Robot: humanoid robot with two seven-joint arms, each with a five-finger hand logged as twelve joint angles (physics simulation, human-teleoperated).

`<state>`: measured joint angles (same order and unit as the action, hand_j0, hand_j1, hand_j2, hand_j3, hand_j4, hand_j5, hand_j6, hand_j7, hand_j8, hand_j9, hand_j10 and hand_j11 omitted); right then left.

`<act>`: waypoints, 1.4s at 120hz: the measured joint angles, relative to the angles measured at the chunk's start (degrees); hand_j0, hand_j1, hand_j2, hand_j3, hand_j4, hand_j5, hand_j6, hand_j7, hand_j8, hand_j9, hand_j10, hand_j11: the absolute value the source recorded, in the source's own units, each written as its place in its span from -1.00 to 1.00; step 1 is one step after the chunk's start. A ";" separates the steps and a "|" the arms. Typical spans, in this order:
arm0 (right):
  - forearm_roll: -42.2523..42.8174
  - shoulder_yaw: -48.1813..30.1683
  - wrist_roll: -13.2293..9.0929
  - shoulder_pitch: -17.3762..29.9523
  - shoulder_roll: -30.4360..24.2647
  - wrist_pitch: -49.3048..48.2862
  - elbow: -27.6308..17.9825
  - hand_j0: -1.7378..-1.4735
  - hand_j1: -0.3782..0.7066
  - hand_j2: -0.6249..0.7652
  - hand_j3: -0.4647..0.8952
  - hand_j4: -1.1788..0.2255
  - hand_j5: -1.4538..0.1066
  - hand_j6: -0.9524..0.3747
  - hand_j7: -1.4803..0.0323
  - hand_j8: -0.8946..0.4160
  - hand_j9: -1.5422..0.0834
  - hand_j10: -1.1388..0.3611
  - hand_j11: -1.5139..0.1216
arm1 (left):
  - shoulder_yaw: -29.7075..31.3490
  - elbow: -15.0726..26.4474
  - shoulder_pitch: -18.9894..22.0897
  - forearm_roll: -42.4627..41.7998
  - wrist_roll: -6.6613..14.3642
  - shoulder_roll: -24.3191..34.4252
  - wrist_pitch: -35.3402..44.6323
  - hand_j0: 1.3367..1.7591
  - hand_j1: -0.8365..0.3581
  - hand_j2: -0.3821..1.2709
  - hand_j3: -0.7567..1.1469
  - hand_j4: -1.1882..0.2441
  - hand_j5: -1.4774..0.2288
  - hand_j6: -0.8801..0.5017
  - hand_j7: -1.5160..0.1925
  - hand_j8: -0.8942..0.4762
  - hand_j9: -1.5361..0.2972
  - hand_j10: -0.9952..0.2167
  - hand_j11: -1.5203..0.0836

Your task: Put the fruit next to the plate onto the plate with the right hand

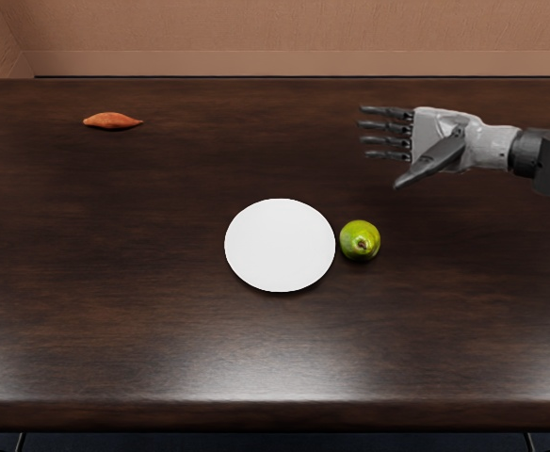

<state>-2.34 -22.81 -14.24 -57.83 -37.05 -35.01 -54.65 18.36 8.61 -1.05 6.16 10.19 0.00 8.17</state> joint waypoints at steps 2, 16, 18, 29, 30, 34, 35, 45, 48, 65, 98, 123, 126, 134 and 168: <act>0.08 -0.02 -0.01 0.04 -0.03 0.00 -0.02 -0.40 -0.88 -0.11 -0.32 0.64 0.81 0.39 0.90 0.32 0.85 0.48 0.80 | 0.00 0.00 0.00 0.00 0.00 0.00 0.00 0.52 0.98 -0.54 -0.21 0.66 0.73 0.27 0.77 0.30 0.68 0.64 0.90; 0.77 -0.36 -0.02 0.21 -0.12 0.00 0.01 -0.40 -0.88 -0.11 -0.32 0.64 0.81 0.39 0.90 0.32 0.85 0.48 0.80 | 0.00 0.00 0.00 0.00 0.00 0.00 0.00 0.52 0.98 -0.54 -0.21 0.66 0.73 0.27 0.77 0.30 0.68 0.64 0.90; 0.77 -0.44 -0.02 0.21 -0.15 0.00 -0.01 -0.40 -0.88 -0.11 -0.32 0.64 0.81 0.39 0.90 0.32 0.85 0.48 0.80 | 0.00 0.00 0.00 0.00 0.00 0.00 0.00 0.52 0.98 -0.54 -0.21 0.66 0.73 0.27 0.77 0.30 0.68 0.64 0.90; 0.95 -0.71 0.30 0.26 -0.36 0.00 0.02 -0.40 -0.88 -0.11 -0.32 0.64 0.81 0.39 0.90 0.32 0.85 0.48 0.80 | 0.00 0.00 0.00 0.00 0.00 0.00 0.00 0.52 0.98 -0.54 -0.21 0.66 0.73 0.27 0.77 0.30 0.68 0.64 0.90; 1.01 -0.74 0.37 0.26 -0.40 0.00 0.04 -0.40 -0.88 -0.11 -0.32 0.64 0.81 0.39 0.90 0.32 0.85 0.48 0.80 | 0.00 0.00 0.00 0.00 0.00 0.00 0.00 0.52 0.98 -0.54 -0.21 0.66 0.73 0.27 0.77 0.30 0.68 0.64 0.90; 1.73 -0.84 1.04 0.25 -0.66 0.00 0.12 -0.40 -0.88 -0.11 -0.32 0.64 0.81 0.39 0.90 0.32 0.85 0.48 0.80 | 0.00 0.00 0.00 0.00 0.00 0.00 0.00 0.52 0.98 -0.54 -0.21 0.66 0.73 0.27 0.77 0.30 0.68 0.64 0.90; 2.16 -0.87 1.40 0.25 -0.74 0.00 0.14 -0.40 -0.88 -0.11 -0.32 0.64 0.81 0.39 0.90 0.32 0.85 0.48 0.80 | 0.00 0.00 0.00 0.00 0.00 0.00 0.00 0.52 0.98 -0.54 -0.21 0.66 0.73 0.27 0.77 0.30 0.68 0.64 0.90; 9.40 -1.35 7.92 0.24 -1.30 0.00 0.18 -0.40 -0.88 -0.11 -0.32 0.64 0.81 0.39 0.90 0.32 0.85 0.48 0.80 | 0.02 0.00 0.00 0.00 0.00 0.00 0.00 0.52 0.98 -0.54 -0.21 0.66 0.73 0.27 0.77 0.30 0.68 0.64 0.90; 12.14 -1.60 10.31 0.25 -1.39 0.00 0.13 -0.40 -0.88 -0.11 -0.32 0.63 0.81 0.39 0.90 0.32 0.85 0.48 0.80 | 0.01 0.00 0.00 0.00 0.00 0.00 0.00 0.52 0.98 -0.54 -0.21 0.66 0.73 0.27 0.77 0.30 0.68 0.64 0.90; 24.04 -2.31 19.44 0.80 -1.27 0.01 -0.66 -0.40 -0.87 -0.11 -0.32 0.63 0.81 0.38 0.90 0.31 0.84 0.47 0.80 | 0.01 0.00 0.00 0.00 0.00 0.00 0.00 0.52 0.98 -0.54 -0.21 0.66 0.73 0.27 0.77 0.30 0.68 0.64 0.90; 40.33 -2.06 31.47 5.35 -1.06 1.74 -5.02 -0.40 -0.87 -0.11 -0.32 0.62 0.80 0.38 0.89 0.31 0.84 0.47 0.79 | 0.00 0.00 0.00 0.00 0.00 0.00 0.00 0.52 0.98 -0.54 -0.21 0.66 0.73 0.27 0.77 0.30 0.68 0.64 0.90; 40.95 -2.34 35.03 8.32 -1.10 6.22 -6.01 -0.40 -0.87 -0.11 -0.32 0.63 0.81 0.38 0.90 0.31 0.84 0.47 0.80 | 0.01 0.00 0.00 0.00 0.00 0.00 0.00 0.52 0.98 -0.54 -0.21 0.66 0.73 0.27 0.77 0.30 0.68 0.64 0.90; 40.76 -2.27 35.51 8.66 -1.11 6.94 -6.01 -0.40 -0.87 -0.11 -0.32 0.63 0.81 0.38 0.90 0.31 0.84 0.47 0.80 | 0.01 0.00 0.00 0.00 0.00 0.00 0.00 0.52 0.98 -0.54 -0.21 0.66 0.73 0.27 0.77 0.30 0.68 0.64 0.90; 40.83 -2.08 36.79 9.81 -1.09 9.41 -6.01 -0.40 -0.87 -0.11 -0.32 0.63 0.81 0.38 0.90 0.31 0.84 0.47 0.80 | 0.01 0.00 0.00 0.00 0.00 0.00 0.00 0.52 0.98 -0.54 -0.21 0.66 0.73 0.27 0.77 0.30 0.68 0.64 0.90; 41.64 1.88 39.06 12.71 -0.01 19.31 -5.95 -0.40 -0.87 -0.11 -0.32 0.62 0.80 0.37 0.89 0.31 0.84 0.47 0.79 | 0.00 0.00 0.00 0.00 0.00 0.00 0.00 0.52 0.98 -0.54 -0.21 0.66 0.73 0.27 0.77 0.30 0.68 0.64 0.90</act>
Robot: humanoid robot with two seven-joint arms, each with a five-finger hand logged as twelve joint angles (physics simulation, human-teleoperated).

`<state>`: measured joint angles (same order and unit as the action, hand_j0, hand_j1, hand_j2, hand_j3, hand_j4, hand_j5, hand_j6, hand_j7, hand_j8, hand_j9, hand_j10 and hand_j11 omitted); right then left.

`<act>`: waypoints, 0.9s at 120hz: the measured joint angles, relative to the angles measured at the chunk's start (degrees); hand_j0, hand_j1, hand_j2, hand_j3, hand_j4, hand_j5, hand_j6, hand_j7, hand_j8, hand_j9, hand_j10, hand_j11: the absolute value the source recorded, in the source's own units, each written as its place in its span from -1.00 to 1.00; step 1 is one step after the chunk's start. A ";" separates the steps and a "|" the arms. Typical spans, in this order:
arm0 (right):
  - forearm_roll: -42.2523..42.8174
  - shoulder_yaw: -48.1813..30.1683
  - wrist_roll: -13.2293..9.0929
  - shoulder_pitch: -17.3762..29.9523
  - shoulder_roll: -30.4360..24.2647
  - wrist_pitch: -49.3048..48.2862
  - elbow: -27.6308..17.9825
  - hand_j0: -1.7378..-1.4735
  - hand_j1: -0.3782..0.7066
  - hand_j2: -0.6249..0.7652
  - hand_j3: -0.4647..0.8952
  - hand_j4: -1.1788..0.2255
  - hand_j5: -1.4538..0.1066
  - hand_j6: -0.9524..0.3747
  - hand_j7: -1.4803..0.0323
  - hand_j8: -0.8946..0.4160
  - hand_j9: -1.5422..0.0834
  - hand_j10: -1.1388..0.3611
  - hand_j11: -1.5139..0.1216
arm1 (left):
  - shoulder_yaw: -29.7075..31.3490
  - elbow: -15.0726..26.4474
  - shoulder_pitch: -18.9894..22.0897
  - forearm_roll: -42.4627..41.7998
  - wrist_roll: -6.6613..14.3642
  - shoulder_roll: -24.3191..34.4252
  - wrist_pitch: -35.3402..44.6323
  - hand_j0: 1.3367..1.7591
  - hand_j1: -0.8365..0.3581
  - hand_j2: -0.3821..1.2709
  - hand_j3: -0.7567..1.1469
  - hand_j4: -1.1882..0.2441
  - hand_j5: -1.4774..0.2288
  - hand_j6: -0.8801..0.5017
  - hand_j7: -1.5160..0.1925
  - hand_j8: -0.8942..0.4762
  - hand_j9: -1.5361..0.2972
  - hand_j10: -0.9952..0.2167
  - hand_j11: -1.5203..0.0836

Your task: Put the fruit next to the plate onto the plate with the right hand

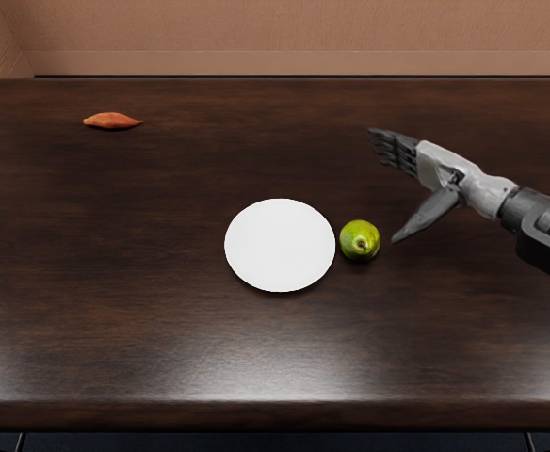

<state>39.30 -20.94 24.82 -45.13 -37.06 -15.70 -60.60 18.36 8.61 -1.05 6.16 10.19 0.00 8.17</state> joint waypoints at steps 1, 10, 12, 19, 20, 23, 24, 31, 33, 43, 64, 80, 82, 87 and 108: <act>0.01 0.18 0.04 0.05 0.05 0.33 0.00 -0.40 -0.87 -0.11 -0.32 0.62 0.80 0.37 0.89 0.30 0.84 0.47 0.79 | 0.00 0.00 0.00 0.00 0.00 0.00 0.00 0.52 0.98 -0.54 -0.21 0.66 0.73 0.27 0.77 0.30 0.68 0.64 0.90; 0.08 1.45 0.32 0.43 0.39 2.68 0.11 -0.40 -0.86 -0.11 -0.32 0.62 0.80 0.37 0.89 0.30 0.83 0.46 0.79 | 0.00 0.00 0.00 0.00 0.00 0.00 0.00 0.52 0.98 -0.54 -0.21 0.66 0.73 0.27 0.77 0.30 0.68 0.64 0.90; 0.09 1.65 0.36 0.52 0.44 3.02 0.21 -0.40 -0.86 -0.11 -0.32 0.62 0.80 0.37 0.89 0.30 0.83 0.46 0.79 | 0.00 0.00 0.00 0.00 0.00 0.00 0.00 0.52 0.98 -0.54 -0.21 0.66 0.73 0.27 0.77 0.30 0.68 0.64 0.90; 0.13 2.35 0.64 0.82 0.58 3.86 0.48 -0.40 -0.85 -0.11 -0.32 0.61 0.78 0.36 0.88 0.29 0.82 0.45 0.78 | 0.00 0.00 0.00 0.00 0.00 0.00 0.00 0.52 0.98 -0.54 -0.21 0.66 0.73 0.27 0.77 0.30 0.68 0.64 0.90; 0.13 2.46 0.76 0.87 0.59 3.96 0.51 -0.40 -0.84 -0.11 -0.32 0.61 0.78 0.36 0.87 0.29 0.82 0.45 0.77 | 0.00 0.00 0.00 0.00 0.00 0.00 0.00 0.52 0.98 -0.54 -0.21 0.66 0.73 0.27 0.77 0.30 0.68 0.64 0.90; 0.14 2.78 1.17 1.02 0.63 4.29 0.58 -0.40 -0.83 -0.11 -0.32 0.60 0.77 0.35 0.86 0.28 0.81 0.44 0.76 | 0.00 0.00 0.00 0.00 0.00 0.00 0.00 0.52 0.98 -0.54 -0.21 0.66 0.73 0.27 0.77 0.30 0.68 0.64 0.90; 0.15 2.90 1.32 1.08 0.64 4.44 0.60 -0.40 -0.82 -0.11 -0.32 0.59 0.77 0.34 0.86 0.27 0.80 0.44 0.76 | 0.00 0.00 0.00 0.00 0.00 0.00 0.00 0.52 0.98 -0.54 -0.21 0.66 0.73 0.27 0.77 0.30 0.68 0.64 0.90; 0.16 3.84 2.16 1.36 0.71 5.64 0.70 -0.40 -0.79 -0.12 -0.32 0.58 0.74 0.32 0.84 0.25 0.78 0.42 0.74 | 0.00 0.00 0.00 0.00 0.00 0.00 0.00 0.52 0.98 -0.54 -0.21 0.66 0.73 0.27 0.77 0.30 0.68 0.64 0.90; 0.16 4.12 2.33 1.41 0.73 5.96 0.72 -0.40 -0.79 -0.12 -0.32 0.57 0.74 0.32 0.83 0.25 0.78 0.42 0.73 | 0.00 0.00 0.00 0.00 0.00 0.00 0.00 0.52 0.98 -0.54 -0.21 0.66 0.73 0.27 0.77 0.30 0.68 0.64 0.90; 0.46 5.24 2.90 1.62 1.60 7.09 1.09 -0.40 -0.74 -0.12 -0.32 0.54 0.71 0.29 0.80 0.22 0.75 0.39 0.70 | -0.01 0.00 0.00 0.00 0.00 0.00 0.00 0.52 0.98 -0.54 -0.21 0.66 0.73 0.27 0.77 0.30 0.68 0.64 0.90; 2.68 6.24 4.33 2.51 3.60 10.08 2.43 -0.40 -0.68 -0.13 -0.32 0.50 0.66 0.24 0.74 0.17 0.70 0.35 0.65 | 0.00 0.00 0.00 0.00 0.00 0.00 0.00 0.52 0.98 -0.54 -0.21 0.66 0.73 0.27 0.77 0.30 0.68 0.64 0.90; 3.66 6.39 4.83 3.01 4.28 10.90 3.12 -0.40 -0.62 -0.14 -0.32 0.46 0.61 0.20 0.70 0.13 0.66 0.32 0.61 | 0.00 0.00 0.00 0.00 0.00 0.00 0.00 0.52 0.98 -0.54 -0.21 0.66 0.73 0.27 0.77 0.30 0.68 0.64 0.90; 3.72 6.40 4.86 3.06 4.33 10.95 3.16 -0.40 -0.61 -0.14 -0.32 0.46 0.61 0.20 0.69 0.13 0.65 0.31 0.61 | 0.00 0.00 0.00 0.00 0.00 0.00 0.00 0.52 0.98 -0.54 -0.21 0.66 0.73 0.27 0.77 0.30 0.68 0.64 0.90; 3.83 6.42 4.91 3.22 4.53 11.04 3.23 -0.40 -0.59 -0.14 -0.32 0.45 0.59 0.19 0.68 0.12 0.64 0.30 0.60 | 0.00 0.00 0.00 0.00 0.00 0.00 0.00 0.52 0.98 -0.54 -0.21 0.66 0.73 0.27 0.77 0.30 0.68 0.64 0.90; 4.00 6.49 5.04 3.53 5.38 11.18 3.35 -0.40 -0.54 -0.15 -0.32 0.41 0.55 0.15 0.64 0.08 0.60 0.27 0.55 | 0.00 0.00 0.00 0.00 0.00 0.00 0.00 0.52 0.98 -0.54 -0.21 0.66 0.73 0.27 0.77 0.30 0.68 0.64 0.90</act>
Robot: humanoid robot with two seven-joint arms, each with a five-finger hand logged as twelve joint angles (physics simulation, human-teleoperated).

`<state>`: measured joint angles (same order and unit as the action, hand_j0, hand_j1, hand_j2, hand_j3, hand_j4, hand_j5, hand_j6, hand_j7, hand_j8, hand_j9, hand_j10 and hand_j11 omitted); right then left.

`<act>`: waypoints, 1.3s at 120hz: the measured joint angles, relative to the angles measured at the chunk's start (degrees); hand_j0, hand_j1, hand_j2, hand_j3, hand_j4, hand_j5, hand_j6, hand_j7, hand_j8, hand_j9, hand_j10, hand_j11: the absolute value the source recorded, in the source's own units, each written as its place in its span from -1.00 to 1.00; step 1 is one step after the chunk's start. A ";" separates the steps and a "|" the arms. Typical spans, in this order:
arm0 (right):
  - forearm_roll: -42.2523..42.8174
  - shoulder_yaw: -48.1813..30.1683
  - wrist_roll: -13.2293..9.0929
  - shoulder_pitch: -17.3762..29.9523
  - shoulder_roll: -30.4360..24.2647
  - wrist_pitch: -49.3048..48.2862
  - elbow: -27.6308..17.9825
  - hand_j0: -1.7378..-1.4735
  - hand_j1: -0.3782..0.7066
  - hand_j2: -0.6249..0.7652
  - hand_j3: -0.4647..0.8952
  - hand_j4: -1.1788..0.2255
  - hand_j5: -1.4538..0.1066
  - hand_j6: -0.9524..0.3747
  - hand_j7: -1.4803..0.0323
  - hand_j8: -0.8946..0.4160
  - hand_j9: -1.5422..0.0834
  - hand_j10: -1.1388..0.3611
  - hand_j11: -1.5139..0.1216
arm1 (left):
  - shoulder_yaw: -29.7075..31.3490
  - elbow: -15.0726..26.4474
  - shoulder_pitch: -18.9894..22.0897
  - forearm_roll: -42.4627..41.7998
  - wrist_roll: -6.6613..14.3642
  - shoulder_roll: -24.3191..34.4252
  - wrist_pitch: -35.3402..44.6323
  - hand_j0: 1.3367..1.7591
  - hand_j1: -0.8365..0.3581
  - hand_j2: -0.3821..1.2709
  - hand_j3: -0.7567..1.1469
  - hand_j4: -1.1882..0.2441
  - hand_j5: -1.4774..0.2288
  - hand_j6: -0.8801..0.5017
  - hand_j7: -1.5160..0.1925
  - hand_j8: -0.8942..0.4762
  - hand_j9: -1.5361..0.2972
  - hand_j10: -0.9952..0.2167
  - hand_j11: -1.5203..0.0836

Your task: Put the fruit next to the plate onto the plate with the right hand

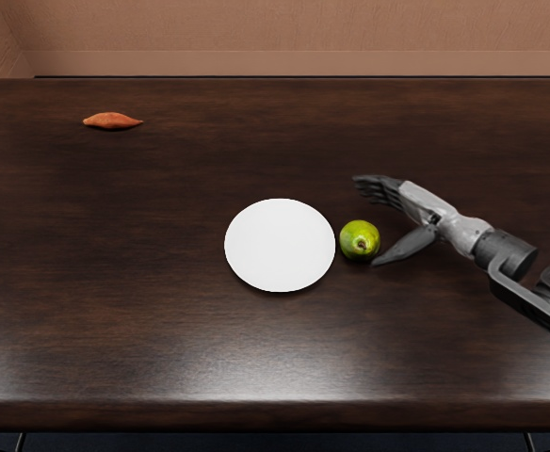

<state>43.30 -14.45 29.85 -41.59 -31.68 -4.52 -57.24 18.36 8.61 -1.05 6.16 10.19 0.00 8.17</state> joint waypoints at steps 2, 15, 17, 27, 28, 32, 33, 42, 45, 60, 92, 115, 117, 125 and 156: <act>0.01 0.01 0.00 0.02 0.09 0.00 0.00 -0.40 -0.53 -0.15 -0.32 0.41 0.55 0.15 0.63 0.07 0.59 0.26 0.55 | 0.00 0.00 0.00 0.00 0.00 0.00 0.00 0.52 0.98 -0.54 -0.21 0.66 0.73 0.27 0.77 0.30 0.68 0.64 0.90; 0.05 0.46 0.30 0.02 0.61 0.02 0.23 -0.40 -0.50 -0.15 -0.32 0.38 0.52 0.12 0.60 0.05 0.57 0.24 0.52 | 0.00 0.00 0.00 0.00 0.00 0.00 0.00 0.52 0.98 -0.54 -0.21 0.66 0.73 0.27 0.77 0.30 0.68 0.64 0.90; 0.05 0.57 0.36 0.01 0.75 0.02 0.35 -0.40 -0.49 -0.16 -0.32 0.38 0.52 0.12 0.60 0.04 0.57 0.24 0.52 | 0.00 0.00 0.00 0.00 0.00 0.00 0.00 0.52 0.98 -0.54 -0.21 0.66 0.73 0.27 0.77 0.30 0.68 0.64 0.90; 0.08 0.91 0.61 -0.02 1.26 0.03 0.85 -0.40 -0.47 -0.16 -0.32 0.37 0.50 0.10 0.58 0.03 0.55 0.23 0.51 | 0.00 0.00 0.00 0.00 0.00 0.00 0.00 0.52 0.98 -0.54 -0.21 0.66 0.73 0.27 0.77 0.30 0.68 0.64 0.90; 0.09 0.93 0.63 -0.03 1.30 0.03 0.88 -0.40 -0.47 -0.16 -0.32 0.36 0.50 0.10 0.58 0.03 0.55 0.23 0.50 | 0.00 0.00 0.00 0.00 0.00 0.00 0.00 0.52 0.98 -0.54 -0.21 0.66 0.73 0.27 0.77 0.30 0.68 0.64 0.90; 0.09 1.00 0.68 -0.03 1.41 0.03 0.98 -0.40 -0.46 -0.16 -0.32 0.36 0.49 0.10 0.58 0.02 0.54 0.22 0.50 | 0.01 0.00 0.00 0.00 0.00 0.00 0.00 0.52 0.98 -0.54 -0.21 0.66 0.73 0.27 0.77 0.30 0.68 0.64 0.90; 0.09 1.02 0.69 -0.03 1.43 0.03 1.00 -0.40 -0.46 -0.16 -0.32 0.36 0.49 0.09 0.57 0.02 0.54 0.22 0.50 | 0.01 0.00 0.00 0.00 0.00 0.00 0.00 0.52 0.98 -0.54 -0.21 0.66 0.73 0.27 0.77 0.30 0.68 0.64 0.90; 0.11 1.28 0.76 -0.02 1.60 0.03 1.13 -0.40 -0.43 -0.16 -0.32 0.34 0.47 0.08 0.56 0.01 0.52 0.21 0.48 | 0.01 0.00 0.00 0.00 0.00 0.00 0.00 0.52 0.98 -0.54 -0.21 0.66 0.73 0.27 0.77 0.30 0.68 0.64 0.90; 0.11 1.43 0.77 -0.03 1.73 0.03 1.17 -0.40 -0.43 -0.16 -0.32 0.34 0.47 0.07 0.55 0.00 0.52 0.20 0.48 | 0.01 0.00 0.00 0.00 0.00 0.00 0.00 0.52 0.98 -0.54 -0.21 0.66 0.73 0.27 0.77 0.30 0.68 0.64 0.90; 0.18 1.81 0.82 -0.05 2.15 0.03 1.41 -0.40 -0.39 -0.17 -0.32 0.32 0.44 0.05 0.52 -0.02 0.49 0.18 0.45 | 0.00 0.00 0.00 0.00 0.00 0.00 0.00 0.52 0.98 -0.54 -0.21 0.66 0.73 0.27 0.77 0.30 0.68 0.64 0.90; 0.29 2.02 1.66 -0.31 2.70 -0.04 1.55 -0.40 -0.31 -0.18 -0.32 0.26 0.38 -0.01 0.46 -0.08 0.43 0.13 0.39 | 0.01 0.00 0.00 0.00 0.00 0.00 0.00 0.52 0.98 -0.54 -0.21 0.66 0.73 0.27 0.77 0.30 0.68 0.64 0.90; 0.31 2.05 1.89 -0.41 2.97 -0.08 1.57 -0.40 -0.28 -0.20 -0.32 0.23 0.34 -0.04 0.42 -0.11 0.40 0.10 0.35 | 0.01 0.00 0.00 0.00 0.00 0.00 0.00 0.52 0.98 -0.54 -0.21 0.66 0.73 0.27 0.77 0.30 0.68 0.64 0.90; 0.31 2.06 1.90 -0.42 2.98 -0.09 1.57 -0.40 -0.27 -0.20 -0.32 0.23 0.34 -0.04 0.42 -0.12 0.39 0.10 0.35 | 0.01 0.00 0.00 0.00 0.00 0.00 0.00 0.52 0.98 -0.54 -0.21 0.66 0.73 0.27 0.77 0.30 0.68 0.64 0.90; 0.31 2.06 1.93 -0.45 3.00 -0.12 1.59 -0.39 -0.26 -0.20 -0.32 0.22 0.33 -0.05 0.41 -0.13 0.38 0.09 0.34 | 0.01 0.00 0.00 0.00 0.00 0.00 0.00 0.52 0.98 -0.54 -0.21 0.66 0.73 0.27 0.77 0.30 0.68 0.64 0.90; 0.31 2.12 1.95 -0.42 3.02 -0.25 1.55 -0.39 -0.18 -0.22 -0.32 0.16 0.26 -0.11 0.34 -0.19 0.32 0.04 0.27 | 0.02 0.00 0.00 0.00 0.00 0.00 0.00 0.52 0.98 -0.54 -0.21 0.66 0.73 0.27 0.77 0.30 0.68 0.64 0.90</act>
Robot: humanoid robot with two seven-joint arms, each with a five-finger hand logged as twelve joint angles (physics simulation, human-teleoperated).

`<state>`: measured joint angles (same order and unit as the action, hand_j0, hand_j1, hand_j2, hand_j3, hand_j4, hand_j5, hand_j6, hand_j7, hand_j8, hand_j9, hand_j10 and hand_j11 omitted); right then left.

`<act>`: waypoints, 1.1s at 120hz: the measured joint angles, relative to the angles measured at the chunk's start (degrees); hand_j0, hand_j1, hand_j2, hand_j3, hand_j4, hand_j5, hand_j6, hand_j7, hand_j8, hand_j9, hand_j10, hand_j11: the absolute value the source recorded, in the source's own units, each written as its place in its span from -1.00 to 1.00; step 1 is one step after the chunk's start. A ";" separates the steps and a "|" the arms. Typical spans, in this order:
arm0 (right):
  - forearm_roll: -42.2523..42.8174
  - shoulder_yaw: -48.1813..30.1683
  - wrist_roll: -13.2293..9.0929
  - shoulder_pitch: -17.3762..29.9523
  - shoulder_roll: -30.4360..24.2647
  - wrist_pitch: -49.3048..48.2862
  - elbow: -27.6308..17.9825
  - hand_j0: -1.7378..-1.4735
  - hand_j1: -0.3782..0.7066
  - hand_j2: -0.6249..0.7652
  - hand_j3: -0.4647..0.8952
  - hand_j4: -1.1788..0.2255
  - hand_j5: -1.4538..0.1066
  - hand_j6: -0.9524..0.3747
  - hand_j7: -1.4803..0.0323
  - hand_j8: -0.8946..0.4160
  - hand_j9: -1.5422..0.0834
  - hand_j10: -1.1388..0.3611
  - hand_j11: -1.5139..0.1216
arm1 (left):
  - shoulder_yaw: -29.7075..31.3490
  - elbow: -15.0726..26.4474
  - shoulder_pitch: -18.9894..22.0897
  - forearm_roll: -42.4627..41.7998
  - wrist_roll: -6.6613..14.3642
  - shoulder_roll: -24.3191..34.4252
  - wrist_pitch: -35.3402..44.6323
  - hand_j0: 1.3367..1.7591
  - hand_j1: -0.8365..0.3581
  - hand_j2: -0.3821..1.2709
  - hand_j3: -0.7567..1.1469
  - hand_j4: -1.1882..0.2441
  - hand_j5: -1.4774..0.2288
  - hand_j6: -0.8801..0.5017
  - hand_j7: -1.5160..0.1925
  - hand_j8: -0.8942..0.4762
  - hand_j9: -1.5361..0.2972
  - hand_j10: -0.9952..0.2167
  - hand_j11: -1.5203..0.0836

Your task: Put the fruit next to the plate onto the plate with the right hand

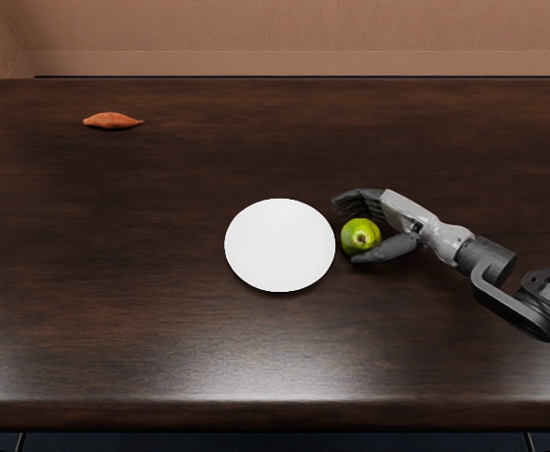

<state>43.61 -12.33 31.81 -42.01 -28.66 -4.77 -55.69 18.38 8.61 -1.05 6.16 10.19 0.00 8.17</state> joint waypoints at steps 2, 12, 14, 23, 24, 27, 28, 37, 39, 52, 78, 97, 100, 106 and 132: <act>0.00 0.01 0.01 0.00 0.00 -0.01 0.00 -0.39 -0.17 -0.22 -0.32 0.16 0.25 -0.12 0.33 -0.19 0.31 0.03 0.27 | 0.00 0.00 0.00 0.00 0.00 0.00 0.00 0.52 0.98 -0.54 -0.21 0.66 0.73 0.27 0.77 0.30 0.68 0.64 0.90; 0.03 0.02 0.06 0.00 0.00 -0.09 -0.02 -0.39 -0.12 -0.23 -0.32 0.13 0.22 -0.15 0.30 -0.22 0.28 0.01 0.24 | -0.01 0.00 0.00 0.00 0.00 0.00 0.00 0.52 0.98 -0.54 -0.21 0.66 0.73 0.27 0.77 0.30 0.68 0.64 0.90; 0.04 0.02 0.06 0.00 0.00 -0.10 -0.02 -0.39 -0.11 -0.22 -0.32 0.12 0.21 -0.16 0.29 -0.23 0.27 0.00 0.23 | -0.01 0.00 0.00 0.00 0.00 0.00 0.00 0.52 0.98 -0.54 -0.21 0.66 0.73 0.27 0.77 0.30 0.68 0.64 0.90; 0.43 0.03 0.08 -0.01 0.00 -0.12 -0.02 -0.40 -0.06 -0.22 -0.32 0.10 0.18 -0.18 0.26 -0.26 0.24 -0.01 0.20 | 0.00 0.00 0.00 0.00 0.00 0.00 0.00 0.52 0.98 -0.54 -0.21 0.66 0.73 0.27 0.77 0.30 0.68 0.64 0.90; 0.47 0.03 0.08 -0.02 0.00 -0.12 -0.02 -0.40 -0.06 -0.23 -0.32 0.09 0.18 -0.19 0.25 -0.26 0.24 -0.01 0.20 | 0.00 0.00 0.00 0.00 0.00 0.00 0.00 0.52 0.98 -0.54 -0.21 0.66 0.73 0.27 0.77 0.30 0.68 0.64 0.90; 0.57 0.03 0.09 -0.03 0.00 -0.12 -0.02 -0.40 -0.04 -0.23 -0.32 0.08 0.17 -0.20 0.24 -0.27 0.23 -0.01 0.19 | 0.00 0.00 0.00 0.00 0.00 0.00 0.00 0.52 0.98 -0.54 -0.21 0.66 0.73 0.27 0.77 0.30 0.68 0.64 0.90; 0.60 0.03 0.09 -0.03 0.00 -0.12 -0.02 -0.40 -0.04 -0.23 -0.32 0.08 0.17 -0.20 0.24 -0.28 0.23 -0.01 0.19 | -0.01 0.00 0.00 0.00 0.00 0.00 0.00 0.52 0.98 -0.54 -0.21 0.66 0.73 0.27 0.77 0.30 0.68 0.64 0.90; 0.78 0.03 0.13 -0.02 -0.04 -0.13 -0.03 -0.39 -0.01 -0.22 -0.32 0.05 0.13 -0.23 0.20 -0.31 0.20 0.02 0.15 | 0.01 0.00 0.00 0.00 0.01 0.00 0.00 0.52 0.98 -0.54 -0.21 0.66 0.73 0.27 0.77 0.30 0.68 0.64 0.90; 0.81 0.03 0.14 -0.02 -0.04 -0.15 -0.03 -0.39 0.00 -0.22 -0.32 0.04 0.13 -0.24 0.20 -0.31 0.19 0.02 0.14 | 0.00 0.00 0.00 0.00 0.01 0.00 0.00 0.52 0.98 -0.54 -0.21 0.66 0.73 0.27 0.77 0.30 0.68 0.64 0.90; 0.92 0.05 0.37 0.00 -0.10 -0.16 -0.02 -0.39 0.02 -0.17 -0.32 0.00 0.07 -0.28 0.14 -0.28 0.13 0.06 0.09 | 0.00 0.00 0.00 0.00 0.00 0.00 0.00 0.52 0.98 -0.54 -0.21 0.66 0.73 0.27 0.77 0.30 0.68 0.64 0.90; 1.01 0.06 0.56 -0.04 -0.17 -0.20 -0.12 -0.37 0.05 -0.12 -0.32 -0.09 -0.04 -0.38 0.03 -0.24 0.02 0.11 -0.03 | 0.00 0.00 0.00 0.00 0.00 0.00 0.00 0.52 0.98 -0.54 -0.20 0.66 0.73 0.27 0.77 0.30 0.68 0.64 0.90; 1.00 0.04 1.15 -0.04 -0.27 -0.44 -0.23 -0.36 0.10 -0.11 -0.32 -0.18 -0.15 -0.48 -0.08 -0.15 -0.10 0.19 -0.16 | -0.01 0.00 0.00 0.00 0.00 0.00 0.00 0.52 0.98 -0.54 -0.20 0.66 0.73 0.27 0.77 0.30 0.68 0.64 0.90; 0.99 0.04 1.20 -0.06 -0.29 -0.52 -0.26 -0.36 0.11 -0.10 -0.32 -0.19 -0.17 -0.49 -0.10 -0.13 -0.11 0.20 -0.18 | -0.01 0.00 0.00 0.00 0.00 0.00 0.00 0.52 0.98 -0.54 -0.20 0.66 0.73 0.27 0.77 0.30 0.68 0.64 0.90; 0.98 0.03 1.26 -0.11 -0.34 -0.86 -0.29 -0.35 0.14 -0.08 -0.32 -0.23 -0.21 -0.51 -0.14 -0.10 -0.16 0.23 -0.22 | -0.01 0.00 0.00 0.00 0.00 0.00 0.00 0.52 0.98 -0.54 -0.20 0.66 0.73 0.27 0.77 0.30 0.68 0.64 0.90; 1.63 -0.08 1.32 -0.58 -0.58 -2.56 -0.35 -0.30 0.22 -0.07 -0.32 -0.40 -0.36 -0.41 -0.33 0.03 -0.32 0.33 -0.40 | 0.00 0.00 0.00 0.00 0.00 0.00 0.00 0.52 0.98 -0.54 -0.20 0.66 0.73 0.27 0.77 0.30 0.68 0.64 0.90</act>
<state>45.24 -12.41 33.13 -42.59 -29.23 -7.33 -56.04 18.38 8.61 -1.05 6.16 10.20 0.00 8.17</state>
